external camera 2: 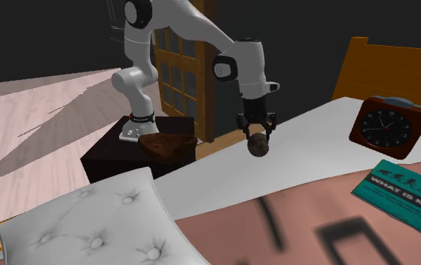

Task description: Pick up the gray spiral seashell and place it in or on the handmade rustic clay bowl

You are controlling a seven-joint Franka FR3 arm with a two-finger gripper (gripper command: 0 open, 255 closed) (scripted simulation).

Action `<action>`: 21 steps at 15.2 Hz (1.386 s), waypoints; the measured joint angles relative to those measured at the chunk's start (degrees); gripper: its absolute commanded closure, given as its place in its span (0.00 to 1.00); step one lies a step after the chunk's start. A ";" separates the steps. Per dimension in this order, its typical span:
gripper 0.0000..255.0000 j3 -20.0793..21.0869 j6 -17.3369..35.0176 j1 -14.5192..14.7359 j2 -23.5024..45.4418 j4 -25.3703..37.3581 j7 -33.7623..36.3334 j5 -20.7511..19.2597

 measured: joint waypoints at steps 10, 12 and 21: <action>1.00 -0.31 -6.82 0.13 -3.35 3.49 0.84 -0.87; 1.00 -0.35 -8.13 0.11 -3.60 4.56 0.94 -0.97; 1.00 -0.47 -14.37 0.20 -5.79 8.64 1.65 -1.54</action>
